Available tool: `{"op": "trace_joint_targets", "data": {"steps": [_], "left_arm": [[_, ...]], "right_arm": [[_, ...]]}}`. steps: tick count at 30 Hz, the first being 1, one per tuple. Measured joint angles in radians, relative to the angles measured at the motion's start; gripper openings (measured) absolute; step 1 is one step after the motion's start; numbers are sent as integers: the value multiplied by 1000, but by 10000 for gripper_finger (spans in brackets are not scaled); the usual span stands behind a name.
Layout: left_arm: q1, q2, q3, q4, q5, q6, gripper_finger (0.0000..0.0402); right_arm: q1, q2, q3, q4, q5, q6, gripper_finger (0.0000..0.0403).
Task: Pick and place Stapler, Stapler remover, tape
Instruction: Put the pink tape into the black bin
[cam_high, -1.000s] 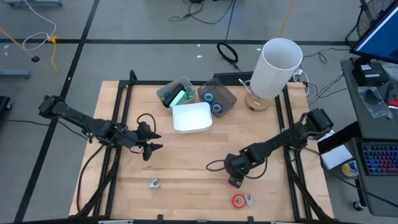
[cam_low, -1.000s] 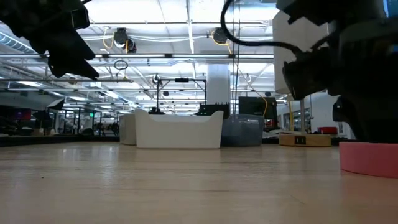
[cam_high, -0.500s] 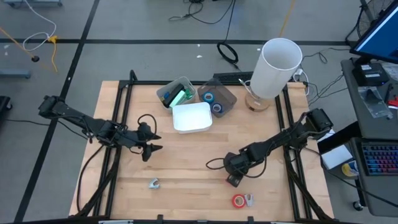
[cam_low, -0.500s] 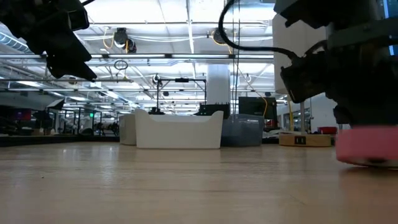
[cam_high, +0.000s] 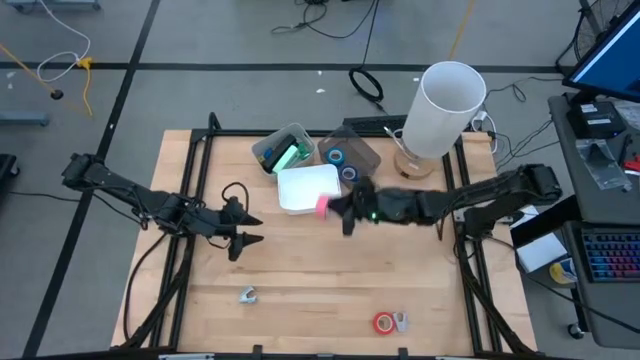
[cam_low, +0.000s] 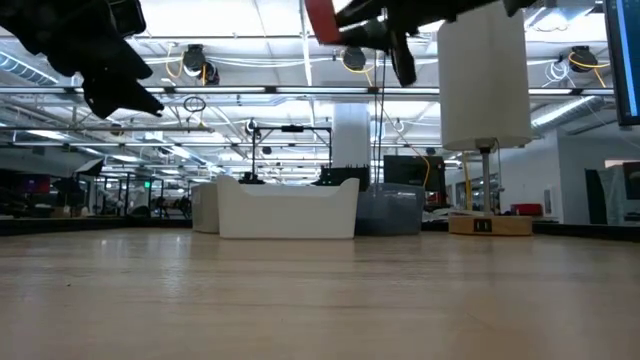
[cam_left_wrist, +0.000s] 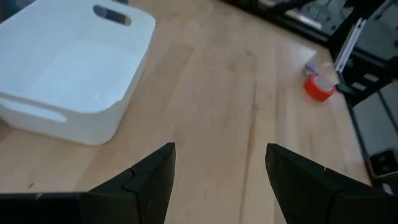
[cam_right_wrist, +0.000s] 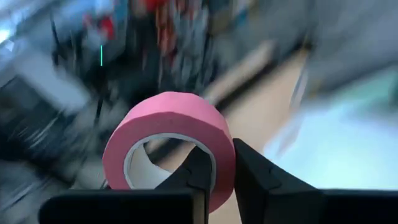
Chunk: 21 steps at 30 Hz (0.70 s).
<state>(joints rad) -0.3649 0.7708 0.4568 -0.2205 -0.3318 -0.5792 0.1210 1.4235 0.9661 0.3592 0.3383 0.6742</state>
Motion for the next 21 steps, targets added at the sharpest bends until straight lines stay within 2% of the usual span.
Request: {"op": "trace_joint_targets", "data": {"steps": [3,7,9,17,21], "left_arm": [[1,0,0,32,-3,-1,248],[15,0,0,84,-8,-5,248],[32,0,0,118,-12,-3,248],[123,4,1,376,-91,105,248],[182,11,1,517,-98,164,248]], "right_arm": [[-53,-8,7,129,123,-187,32],[-111,-1,55,122,190,-343,32],[-134,24,104,88,190,-382,32],[-202,110,324,-282,191,-465,32],[-233,127,359,-297,191,-515,32]]}}
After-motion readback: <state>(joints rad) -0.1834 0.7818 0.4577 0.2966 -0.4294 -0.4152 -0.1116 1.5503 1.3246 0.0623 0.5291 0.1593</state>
